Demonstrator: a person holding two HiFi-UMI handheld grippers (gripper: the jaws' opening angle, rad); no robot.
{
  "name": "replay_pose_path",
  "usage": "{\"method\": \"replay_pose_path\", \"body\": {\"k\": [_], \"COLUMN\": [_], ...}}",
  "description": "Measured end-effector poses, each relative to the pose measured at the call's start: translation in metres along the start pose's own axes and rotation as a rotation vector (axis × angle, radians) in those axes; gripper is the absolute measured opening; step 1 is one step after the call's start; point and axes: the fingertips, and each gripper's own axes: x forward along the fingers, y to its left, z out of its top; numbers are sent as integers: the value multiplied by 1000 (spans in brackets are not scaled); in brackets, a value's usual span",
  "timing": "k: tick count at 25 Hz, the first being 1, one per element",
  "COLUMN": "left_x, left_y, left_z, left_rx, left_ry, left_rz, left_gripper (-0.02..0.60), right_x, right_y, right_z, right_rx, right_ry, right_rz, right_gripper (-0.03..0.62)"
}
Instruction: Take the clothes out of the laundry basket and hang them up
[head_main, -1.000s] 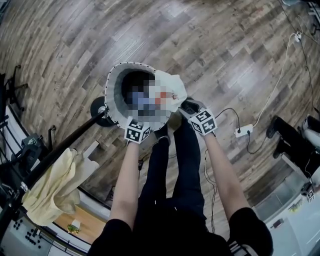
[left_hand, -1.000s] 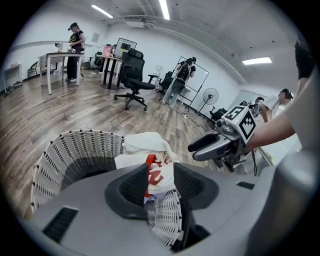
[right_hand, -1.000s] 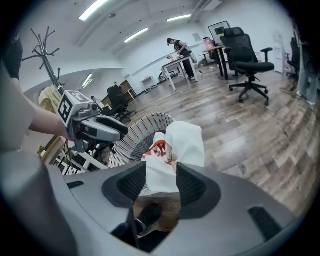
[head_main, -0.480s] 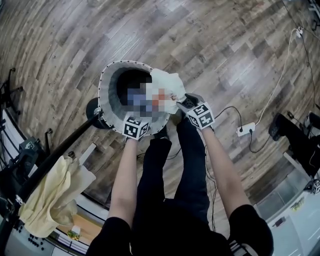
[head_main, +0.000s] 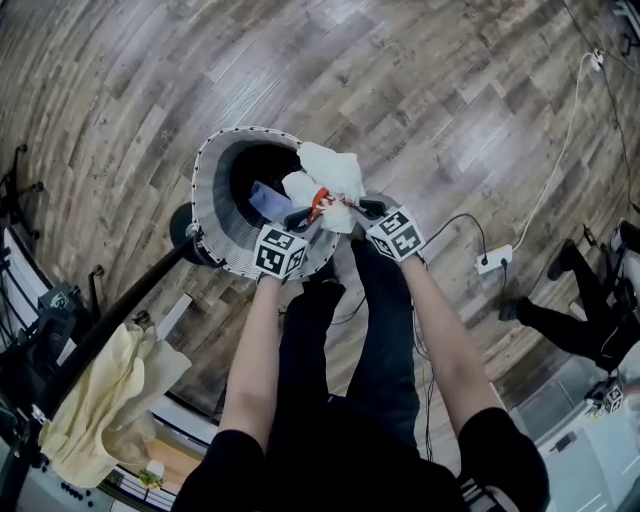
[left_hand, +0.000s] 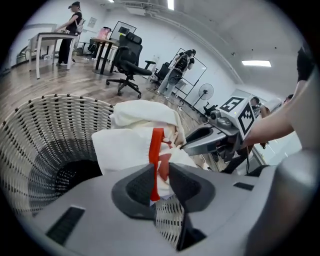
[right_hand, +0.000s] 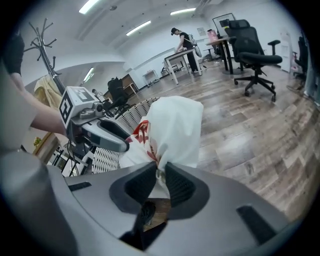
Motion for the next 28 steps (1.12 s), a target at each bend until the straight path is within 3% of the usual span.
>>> {"method": "replay_pose_path", "body": {"k": [2, 4, 28], "left_x": [-1, -4, -123], "left_y": [-2, -6, -66], "left_z": [2, 5, 69], "left_rx": [-15, -17, -4], "left_ry": [-7, -13, -100], "left_rz": [-12, -20, 31], "left_gripper": [58, 38, 31], "right_x": [-1, -6, -109], "right_y": [3, 4, 76], "right_z": [1, 3, 90], "right_rx": [16, 30, -48], "right_ry": [-5, -8, -51], "right_rz": [10, 12, 18], "right_gripper": [50, 41, 35]}}
